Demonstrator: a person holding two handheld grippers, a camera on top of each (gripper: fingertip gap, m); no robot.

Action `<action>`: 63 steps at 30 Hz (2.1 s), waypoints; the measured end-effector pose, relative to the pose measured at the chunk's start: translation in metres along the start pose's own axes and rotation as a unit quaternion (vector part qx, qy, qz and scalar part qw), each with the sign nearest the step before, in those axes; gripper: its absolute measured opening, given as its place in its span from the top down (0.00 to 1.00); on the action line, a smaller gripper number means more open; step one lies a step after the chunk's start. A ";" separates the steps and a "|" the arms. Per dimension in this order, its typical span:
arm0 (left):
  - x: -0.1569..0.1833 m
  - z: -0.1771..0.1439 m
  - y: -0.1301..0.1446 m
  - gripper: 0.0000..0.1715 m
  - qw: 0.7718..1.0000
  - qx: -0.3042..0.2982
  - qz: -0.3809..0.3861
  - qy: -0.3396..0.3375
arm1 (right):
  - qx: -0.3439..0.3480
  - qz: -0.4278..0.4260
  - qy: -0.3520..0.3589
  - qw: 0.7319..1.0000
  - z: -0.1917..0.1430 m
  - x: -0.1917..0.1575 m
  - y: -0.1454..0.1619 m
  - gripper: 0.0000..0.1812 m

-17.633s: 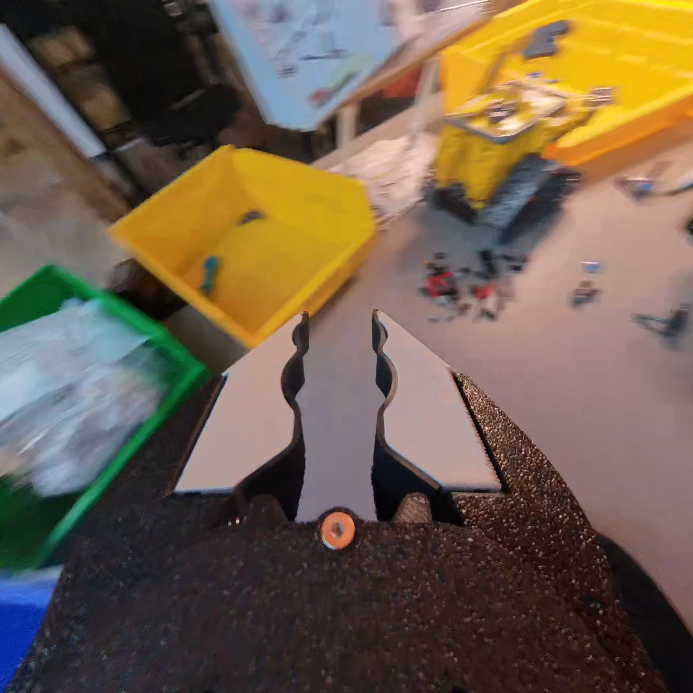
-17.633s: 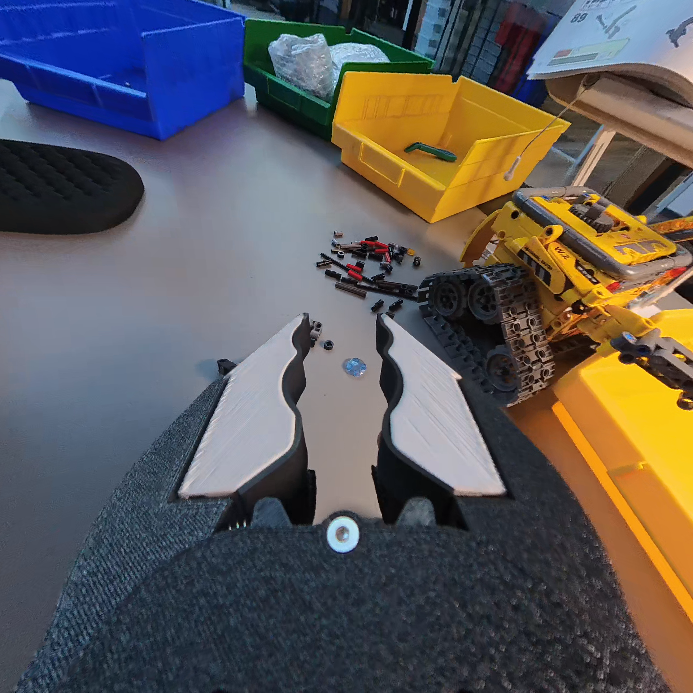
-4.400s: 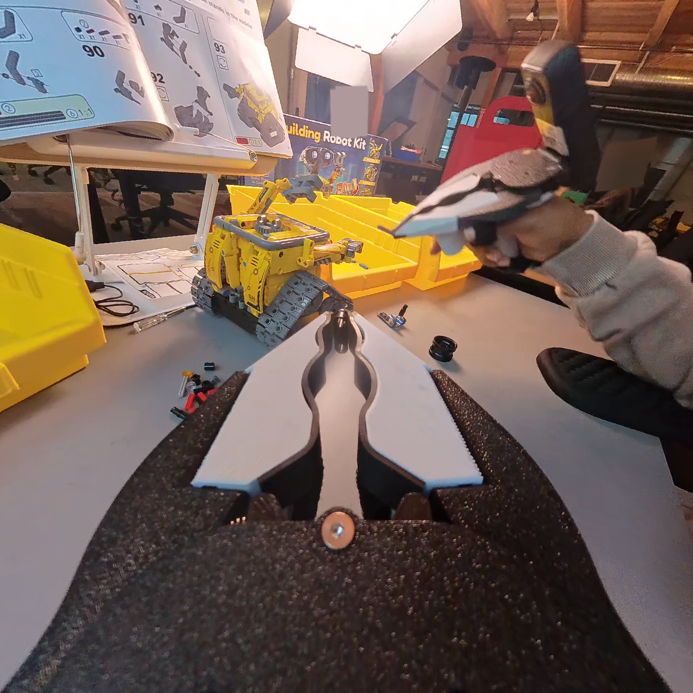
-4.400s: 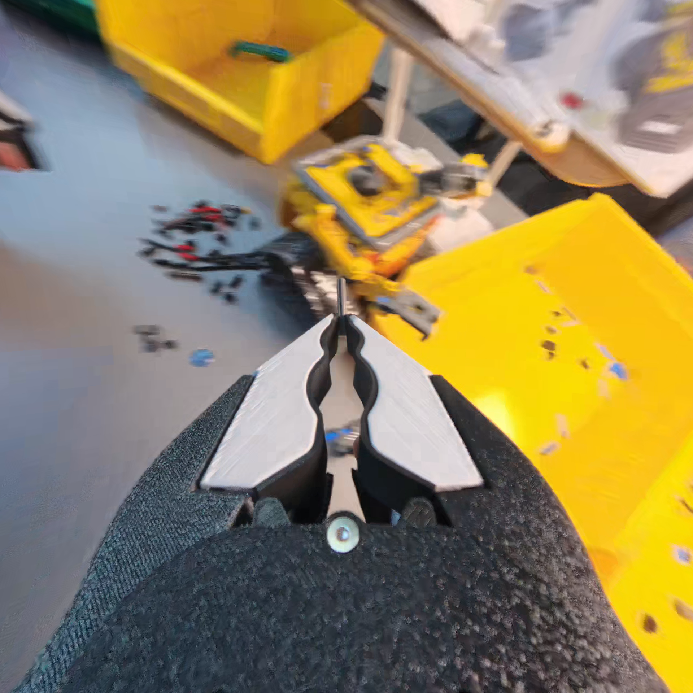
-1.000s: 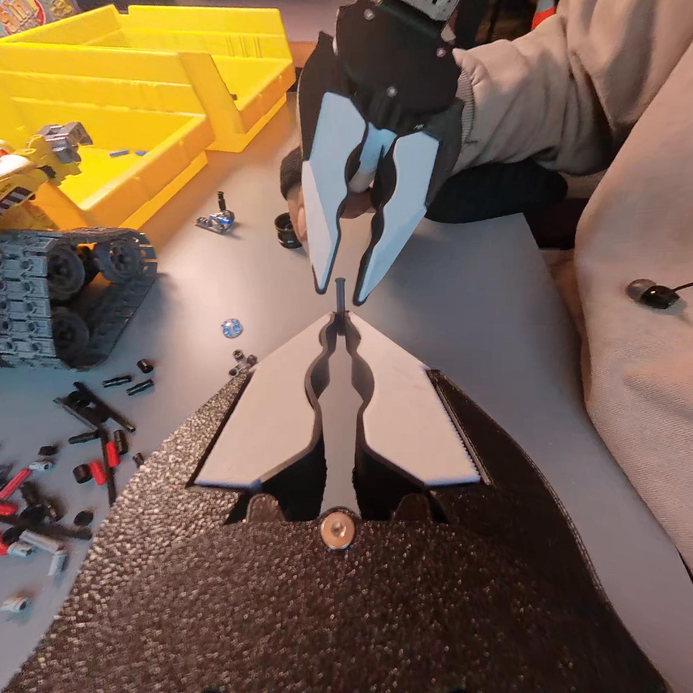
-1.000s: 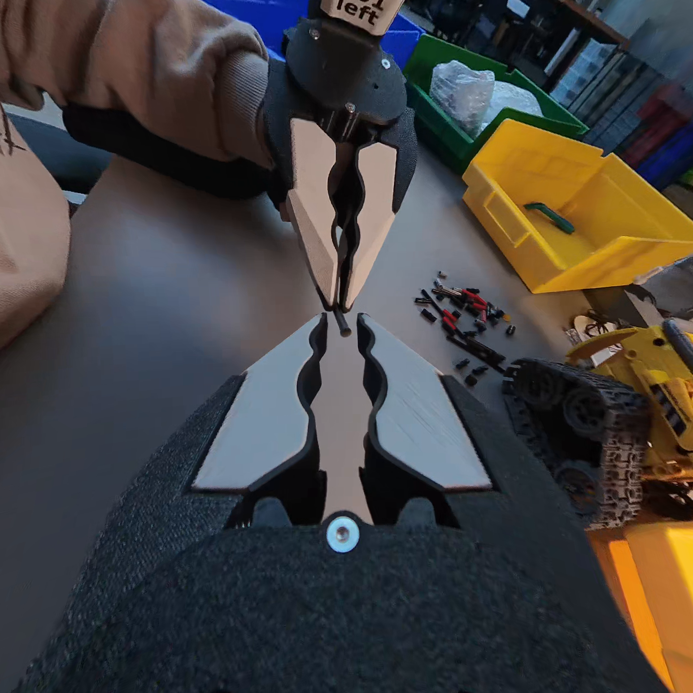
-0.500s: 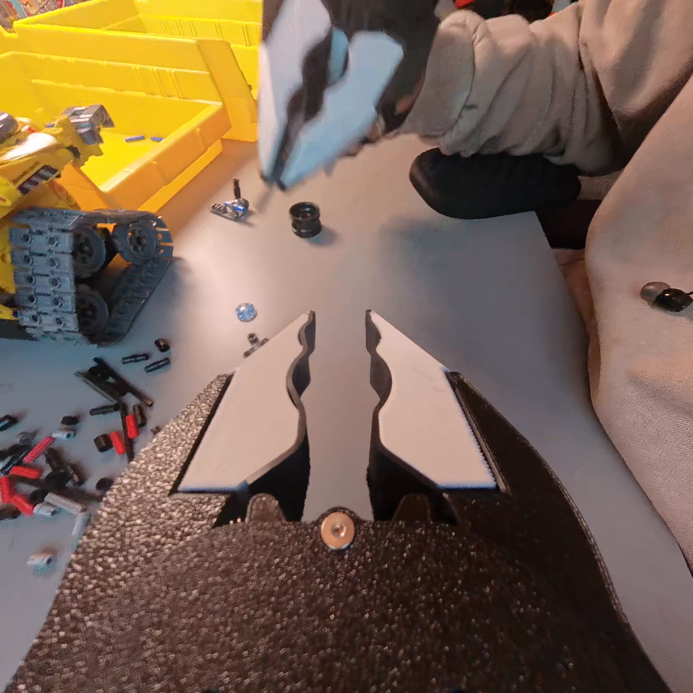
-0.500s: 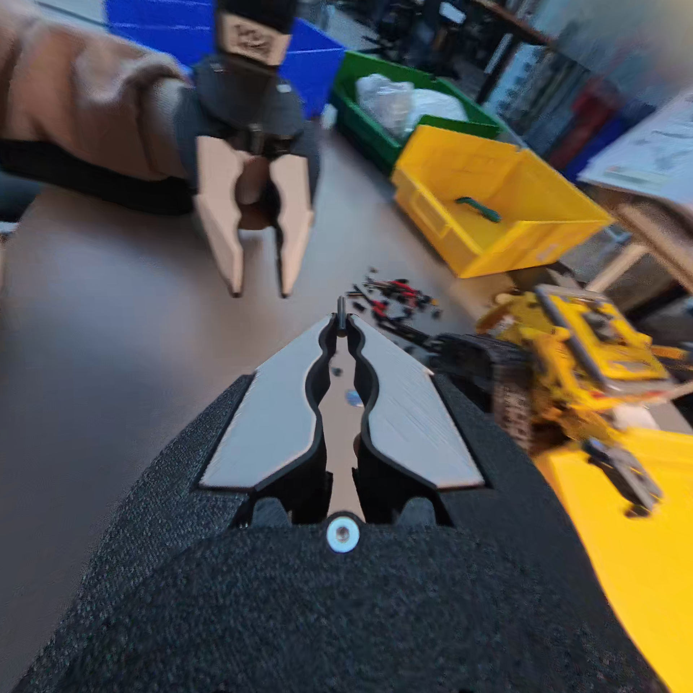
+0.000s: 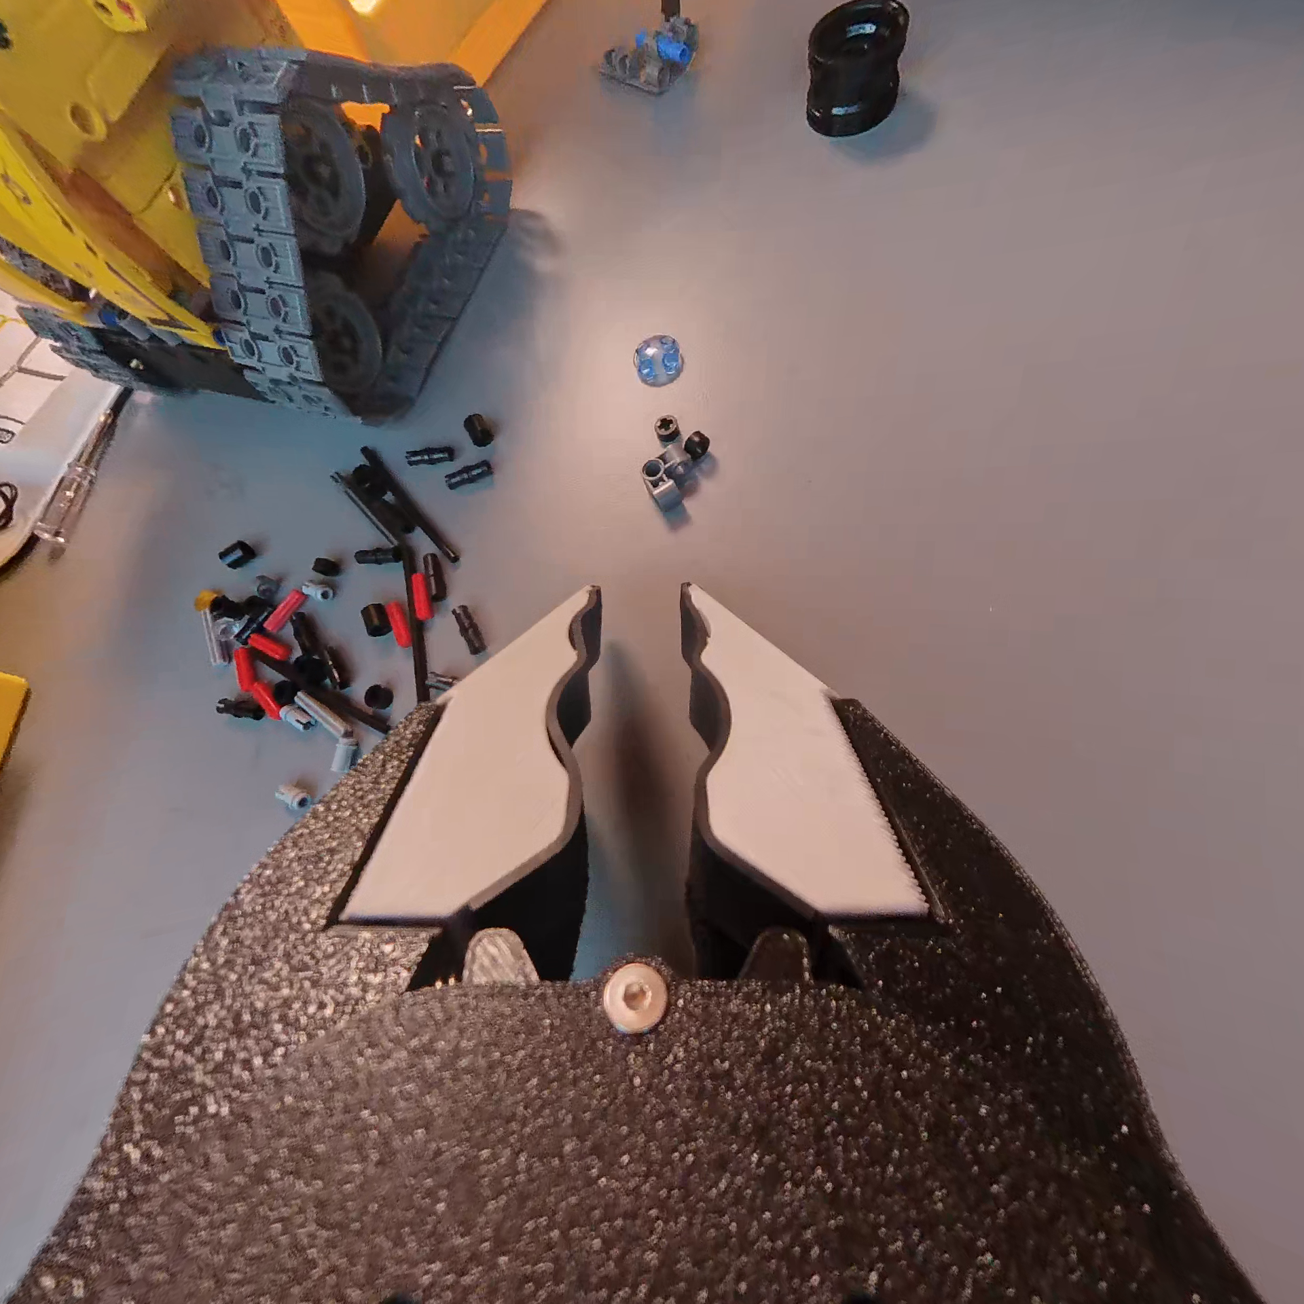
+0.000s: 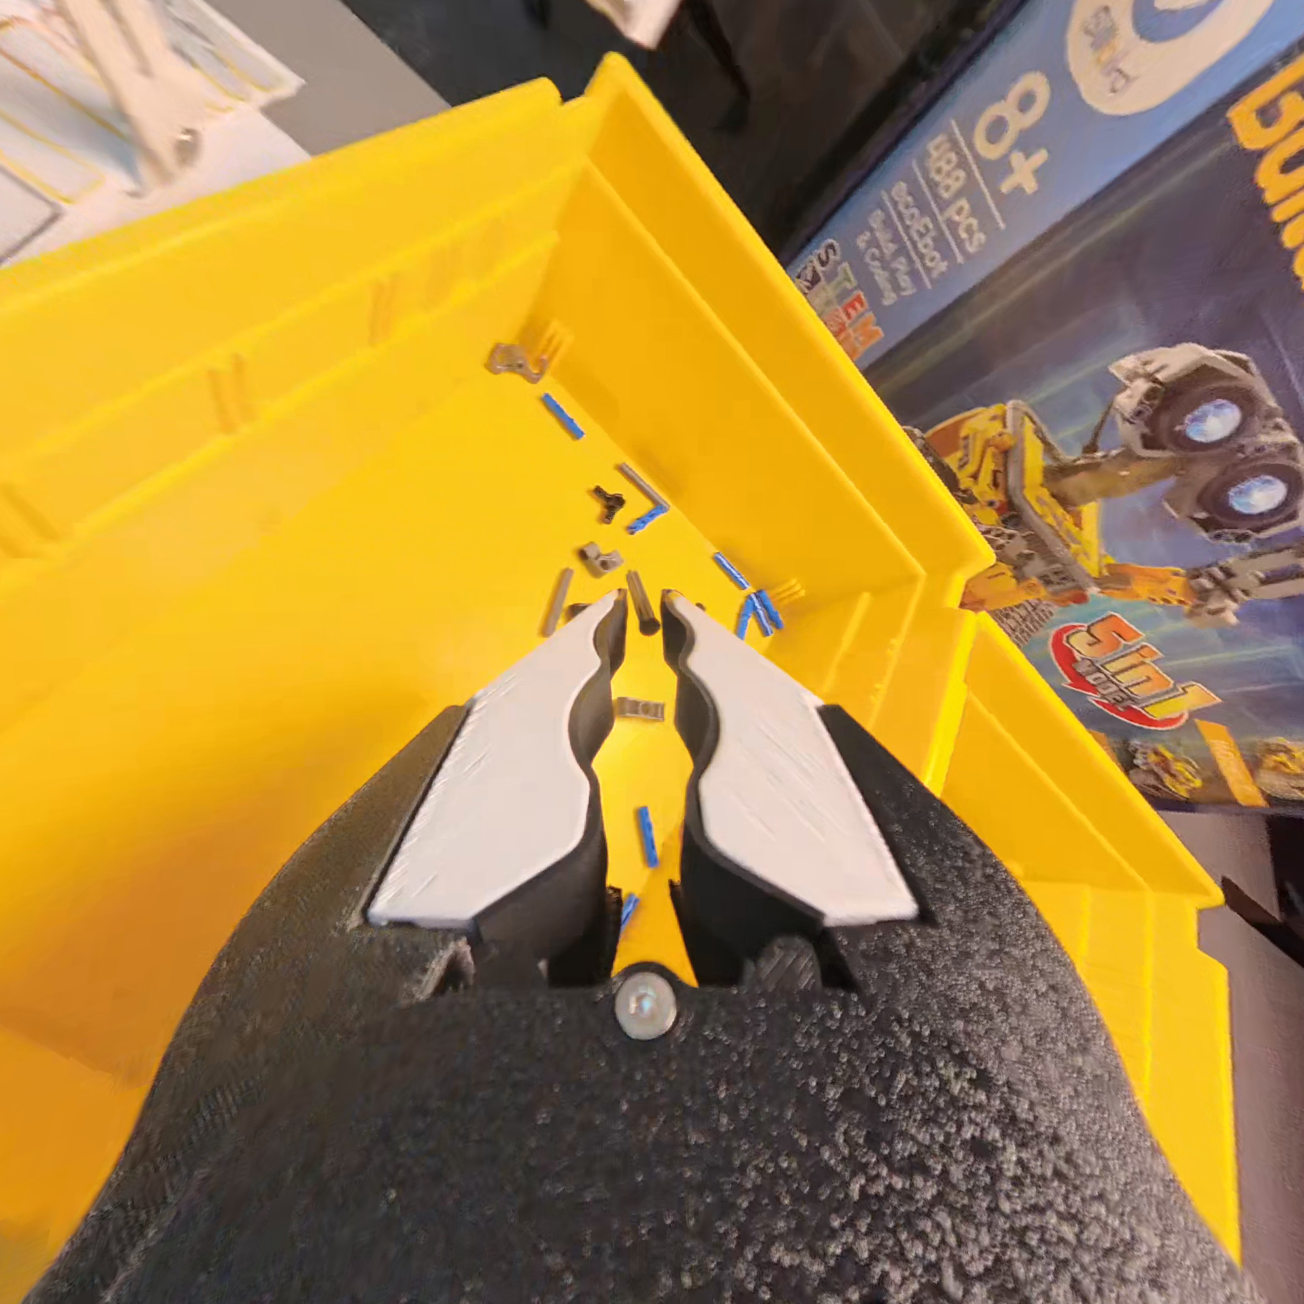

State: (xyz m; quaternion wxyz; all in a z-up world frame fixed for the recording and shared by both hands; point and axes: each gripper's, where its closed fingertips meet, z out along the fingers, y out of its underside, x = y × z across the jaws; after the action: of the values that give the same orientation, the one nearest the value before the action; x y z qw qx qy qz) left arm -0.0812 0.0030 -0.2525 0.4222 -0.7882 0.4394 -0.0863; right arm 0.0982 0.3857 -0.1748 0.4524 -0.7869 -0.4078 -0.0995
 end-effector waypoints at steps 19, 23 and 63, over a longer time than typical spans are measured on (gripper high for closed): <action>0.001 0.010 -0.007 0.87 1.000 -0.009 -0.019 -0.003 | 0.356 0.034 -0.300 0.885 -0.253 -0.163 -0.030 0.88; -0.011 0.009 -0.009 0.88 0.999 -0.001 -0.047 -0.020 | 0.365 -0.009 -0.341 0.866 -0.269 -0.217 -0.009 0.89; -0.052 -0.038 -0.026 1.00 0.982 0.111 -0.150 -0.005 | 0.358 -0.019 -0.386 0.850 -0.258 -0.254 0.011 0.92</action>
State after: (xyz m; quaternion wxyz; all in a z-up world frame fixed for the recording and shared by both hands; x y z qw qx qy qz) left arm -0.1151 0.0269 -0.1970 0.4920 -0.7935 0.3018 -0.1928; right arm -0.0037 0.0378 -0.1674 0.5067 -0.5377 -0.5718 0.3568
